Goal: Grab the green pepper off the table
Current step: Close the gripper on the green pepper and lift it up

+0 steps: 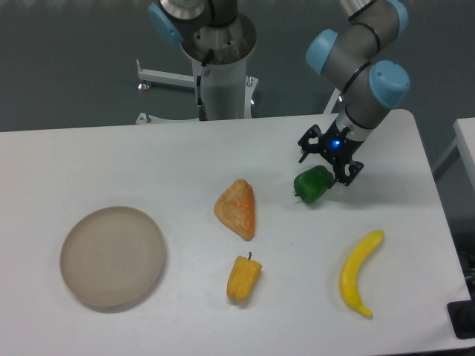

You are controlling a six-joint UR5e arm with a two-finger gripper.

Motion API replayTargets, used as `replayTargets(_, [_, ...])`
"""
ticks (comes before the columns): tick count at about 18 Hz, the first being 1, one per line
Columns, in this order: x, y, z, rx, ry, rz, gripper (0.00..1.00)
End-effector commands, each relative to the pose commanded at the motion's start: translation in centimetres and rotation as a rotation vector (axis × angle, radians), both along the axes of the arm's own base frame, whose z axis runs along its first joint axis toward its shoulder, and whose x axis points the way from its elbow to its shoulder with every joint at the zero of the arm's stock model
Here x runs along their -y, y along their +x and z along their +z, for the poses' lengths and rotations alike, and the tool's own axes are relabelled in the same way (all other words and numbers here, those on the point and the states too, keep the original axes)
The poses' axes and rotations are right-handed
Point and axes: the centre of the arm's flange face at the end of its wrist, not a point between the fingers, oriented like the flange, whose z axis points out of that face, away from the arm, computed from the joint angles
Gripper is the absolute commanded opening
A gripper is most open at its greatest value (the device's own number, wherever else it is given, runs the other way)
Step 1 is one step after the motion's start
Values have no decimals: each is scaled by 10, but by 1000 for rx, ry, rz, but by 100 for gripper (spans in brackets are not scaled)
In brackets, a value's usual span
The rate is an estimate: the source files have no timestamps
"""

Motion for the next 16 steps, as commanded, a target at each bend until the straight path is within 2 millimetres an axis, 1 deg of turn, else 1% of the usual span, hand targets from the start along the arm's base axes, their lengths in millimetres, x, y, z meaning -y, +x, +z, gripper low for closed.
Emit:
replayTargets(3, [-2, -3, 4, -11, 5, 0, 37])
replayTargets(6, [-4, -7, 11, -25, 9, 1, 33])
replayTargets(8, [-9, -11, 23, -48, 17, 1, 33])
replayTargets(10, [-17, -19, 48, -91, 41, -4, 32])
replayTargets(11, [-24, -19, 59, -115, 47, -13, 32])
replayTargets(16, [-64, -9, 113, -314, -35, -104, 33])
